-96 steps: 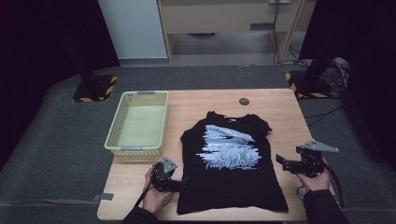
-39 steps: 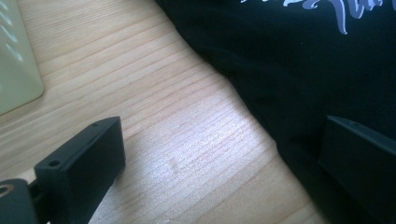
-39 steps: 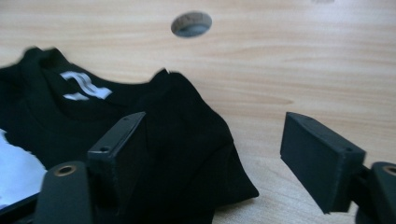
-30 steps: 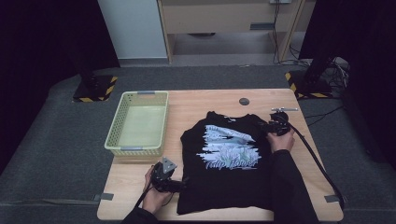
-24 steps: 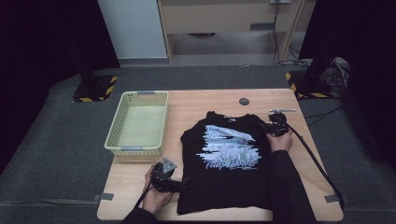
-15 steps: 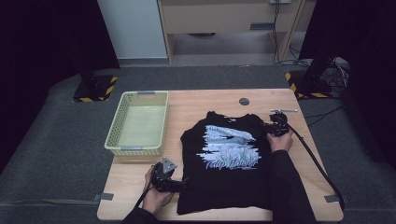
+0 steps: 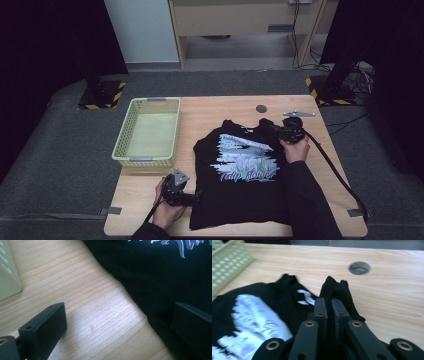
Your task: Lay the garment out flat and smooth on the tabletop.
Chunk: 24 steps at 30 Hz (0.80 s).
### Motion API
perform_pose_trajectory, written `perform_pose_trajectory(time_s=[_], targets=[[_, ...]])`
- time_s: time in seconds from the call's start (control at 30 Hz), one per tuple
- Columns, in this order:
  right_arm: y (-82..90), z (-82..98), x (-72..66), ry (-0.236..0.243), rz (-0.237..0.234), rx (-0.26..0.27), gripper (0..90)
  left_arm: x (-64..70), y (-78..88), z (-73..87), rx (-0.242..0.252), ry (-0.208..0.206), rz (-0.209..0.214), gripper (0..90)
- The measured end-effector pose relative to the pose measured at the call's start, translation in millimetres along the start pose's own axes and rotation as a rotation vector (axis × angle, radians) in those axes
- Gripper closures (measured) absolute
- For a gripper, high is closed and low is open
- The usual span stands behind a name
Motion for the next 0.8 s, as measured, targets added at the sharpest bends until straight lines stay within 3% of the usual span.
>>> perform_pose_trajectory(time_s=[0.23, 0.37, 0.8], targets=[[5.1, 3.3, -30.9, 0.095, -0.033, 0.003, 84.3, 0.2, -0.1, 0.0, 0.0, 0.0, 0.0, 0.2], [4.0, 9.1, -46.0, 0.126, -0.053, -0.011, 84.1, 0.2, -0.1, 0.0, 0.0, 0.001, 0.0, 0.2], [-12.6, 39.9, -75.2, 0.203, -0.077, -0.062, 83.4, 1.3, -0.6, -0.1, 0.001, -0.002, 0.003, 0.2]])
Point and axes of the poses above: each handheld gripper's, and its own axes: y roughly backward along the jaws, z roughly out of its underside, x roughly to its right, the point moved 1 cm from there along -y, roughly forward along the jaws, and after that the axes turned 12 degrees about z, right-handed, at the moved point
